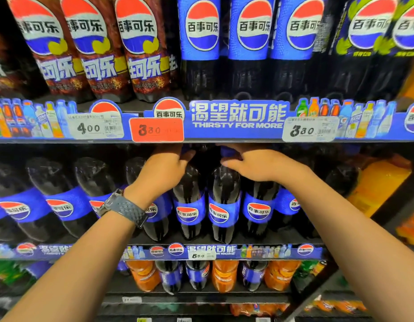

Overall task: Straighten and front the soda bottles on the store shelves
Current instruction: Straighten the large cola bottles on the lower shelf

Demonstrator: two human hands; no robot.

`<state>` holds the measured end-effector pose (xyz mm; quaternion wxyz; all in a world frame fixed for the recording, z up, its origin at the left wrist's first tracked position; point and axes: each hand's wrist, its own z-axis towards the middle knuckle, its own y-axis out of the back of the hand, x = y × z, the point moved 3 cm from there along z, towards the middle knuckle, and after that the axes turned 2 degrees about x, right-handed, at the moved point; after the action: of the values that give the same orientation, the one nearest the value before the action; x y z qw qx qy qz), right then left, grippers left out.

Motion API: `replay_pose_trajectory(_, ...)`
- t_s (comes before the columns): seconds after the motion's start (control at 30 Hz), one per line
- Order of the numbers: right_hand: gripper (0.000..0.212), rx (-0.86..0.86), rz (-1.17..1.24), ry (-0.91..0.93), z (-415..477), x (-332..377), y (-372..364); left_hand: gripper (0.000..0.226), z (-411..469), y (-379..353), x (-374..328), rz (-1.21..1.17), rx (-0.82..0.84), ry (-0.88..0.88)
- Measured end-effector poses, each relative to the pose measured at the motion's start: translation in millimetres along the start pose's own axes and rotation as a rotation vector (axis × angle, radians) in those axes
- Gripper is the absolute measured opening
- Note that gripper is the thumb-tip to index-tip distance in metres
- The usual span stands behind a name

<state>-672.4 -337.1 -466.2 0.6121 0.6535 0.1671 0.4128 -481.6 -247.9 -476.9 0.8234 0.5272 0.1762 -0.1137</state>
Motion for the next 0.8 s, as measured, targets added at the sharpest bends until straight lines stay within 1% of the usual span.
replay_pose_trajectory(0.07,0.063,-0.061,-0.021,-0.036,-4.4,2.2,-7.9,0.039,0.1,-0.3,0.4,-0.004,0.003,0.003)
replay_pose_trajectory(0.13,0.062,-0.112,-0.037,-0.066,-6.7,3.6,-14.0,0.037,0.3,-0.2,0.1,-0.001,0.009,-0.003)
replay_pose_trajectory(0.17,0.063,-0.113,-0.038,-0.073,-6.2,3.8,-14.1,0.037,0.9,-0.5,0.1,0.004,0.014,-0.011)
replay_pose_trajectory(0.23,0.067,-0.058,-0.025,-0.075,-5.0,3.0,-11.1,0.041,3.4,-1.9,-0.5,0.03,0.02,-0.032)
replay_pose_trajectory(0.33,0.069,-0.013,-0.011,-0.076,-4.0,2.7,-7.8,0.056,5.9,-3.5,1.3,0.015,0.054,-0.021)
replay_pose_trajectory(0.4,0.068,-0.012,-0.026,-0.104,-4.8,4.3,-7.9,0.074,1.2,-4.7,4.5,-0.055,0.111,-0.027)
replay_pose_trajectory(0.47,0.068,-0.044,-0.04,-0.118,-9.2,6.5,-8.4,0.088,-6.3,-6.8,5.9,-0.046,0.129,-0.076)
replay_pose_trajectory(0.5,0.066,-0.098,-0.015,-0.117,-14.0,8.0,-9.1,0.088,-9.9,-7.7,6.3,-0.035,0.106,-0.103)
replay_pose_trajectory(0.53,0.061,-0.194,0.03,-0.116,-21.2,8.6,-9.3,0.086,-13.5,-8.0,5.4,-0.031,0.071,-0.116)
replay_pose_trajectory(0.6,0.043,-0.483,0.138,-0.109,-43.7,5.4,-12.2,0.081,-23.4,-8.9,2.7,0.005,-0.025,-0.109)
replay_pose_trajectory(0.67,0.026,-0.747,0.266,-0.108,-76.4,-7.9,-23.5,0.071,-41.0,-13.4,-3.4,0.087,-0.197,-0.134)
replay_pose_trajectory(0.7,0.021,-0.818,0.336,-0.144,-93.8,-18.5,-33.1,0.063,-54.0,-17.8,-9.6,0.089,-0.28,-0.178)
replay_pose_trajectory(0.73,0.02,-0.842,0.394,-0.216,-110.4,-30.6,-45.2,0.055,-68.3,-25.8,-16.7,0.047,-0.31,-0.231)
replay_pose_trajectory(0.77,0.021,-0.83,0.442,-0.309,-125.4,-42.3,-59.5,0.049,-82.9,-37.9,-23.2,-0.026,-0.279,-0.278)
replay_pose_trajectory(0.8,0.023,-0.807,0.477,-0.397,-138.4,-54.1,-73.3,0.045,-96.2,-54.1,-29.9,-0.112,-0.195,-0.299)
